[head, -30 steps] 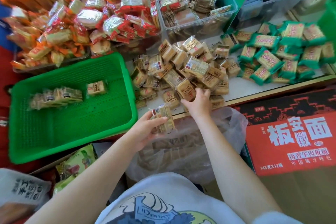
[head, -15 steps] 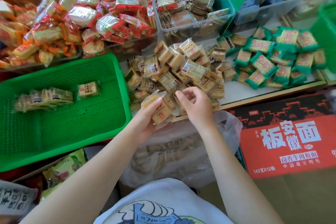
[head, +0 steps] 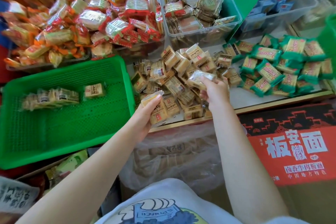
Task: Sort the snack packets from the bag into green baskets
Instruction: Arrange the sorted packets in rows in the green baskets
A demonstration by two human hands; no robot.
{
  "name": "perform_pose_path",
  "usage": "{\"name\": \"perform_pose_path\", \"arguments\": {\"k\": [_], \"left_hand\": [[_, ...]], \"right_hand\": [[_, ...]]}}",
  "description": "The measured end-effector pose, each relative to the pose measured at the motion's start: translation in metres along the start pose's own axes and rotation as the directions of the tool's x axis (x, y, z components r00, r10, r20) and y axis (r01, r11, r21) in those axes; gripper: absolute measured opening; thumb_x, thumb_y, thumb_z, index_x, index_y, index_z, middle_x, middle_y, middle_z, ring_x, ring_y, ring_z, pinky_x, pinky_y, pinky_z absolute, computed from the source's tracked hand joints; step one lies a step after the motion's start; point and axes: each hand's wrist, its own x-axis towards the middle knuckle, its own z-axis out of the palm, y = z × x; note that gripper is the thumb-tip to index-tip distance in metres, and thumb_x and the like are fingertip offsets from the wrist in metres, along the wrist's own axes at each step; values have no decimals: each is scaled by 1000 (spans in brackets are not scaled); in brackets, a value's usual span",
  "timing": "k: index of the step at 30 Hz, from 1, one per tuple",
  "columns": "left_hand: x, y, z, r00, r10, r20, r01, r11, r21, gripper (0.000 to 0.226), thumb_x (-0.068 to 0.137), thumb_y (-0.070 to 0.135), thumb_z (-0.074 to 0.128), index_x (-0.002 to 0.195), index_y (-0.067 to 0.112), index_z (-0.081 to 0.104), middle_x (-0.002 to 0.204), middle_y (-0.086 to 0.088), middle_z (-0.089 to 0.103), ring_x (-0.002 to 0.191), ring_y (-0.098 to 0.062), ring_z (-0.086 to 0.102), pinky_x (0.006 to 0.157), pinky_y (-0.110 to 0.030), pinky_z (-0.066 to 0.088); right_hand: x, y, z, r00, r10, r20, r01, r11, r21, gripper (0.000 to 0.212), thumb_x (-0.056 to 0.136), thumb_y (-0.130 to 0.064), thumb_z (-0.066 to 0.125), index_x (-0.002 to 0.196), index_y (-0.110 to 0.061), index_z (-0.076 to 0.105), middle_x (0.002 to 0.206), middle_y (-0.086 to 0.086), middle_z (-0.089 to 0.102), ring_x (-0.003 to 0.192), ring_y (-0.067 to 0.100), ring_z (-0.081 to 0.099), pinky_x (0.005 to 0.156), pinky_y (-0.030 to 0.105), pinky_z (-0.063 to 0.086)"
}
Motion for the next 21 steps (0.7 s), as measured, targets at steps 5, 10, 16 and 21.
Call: {"name": "perform_pose_path", "arguments": {"k": [5, 10, 16, 21], "left_hand": [[-10, 9, -5, 997, 45, -55, -49, 996, -78, 29, 100, 39, 54, 123, 23, 63, 108, -3, 76, 103, -21, 70, 104, -47, 49], [-27, 12, -13, 998, 30, -62, -39, 989, -143, 60, 97, 65, 41, 128, 20, 66, 121, -9, 72, 113, -26, 66, 103, -44, 46], [-59, 13, -34, 996, 77, -43, -86, 966, -245, 64, 92, 69, 44, 114, 14, 69, 111, -9, 74, 98, -22, 72, 86, -37, 55], [-76, 14, -65, 973, 133, -188, -210, 848, -486, 73, 74, 51, 76, 129, 6, 58, 126, -23, 64, 116, -41, 64, 103, -58, 48]], "right_hand": [[-94, 6, 8, 952, -147, 270, 114, 984, 136, 27, 91, -19, 72, 113, -16, 56, 102, 7, 72, 80, 17, 69, 71, 31, 56], [-151, 32, 37, 857, -374, 354, 425, 902, -75, 36, 91, -19, 74, 119, -23, 51, 102, -3, 69, 89, 4, 67, 76, 24, 56], [-172, 62, 74, 733, -534, 422, 670, 674, -310, 29, 91, -39, 70, 116, -38, 56, 116, -7, 57, 109, 12, 56, 96, 38, 50], [-200, 93, 118, 810, -414, 415, 530, 820, -217, 67, 95, -42, 65, 151, -34, 28, 141, 0, 39, 117, -8, 50, 92, 13, 46]]}}
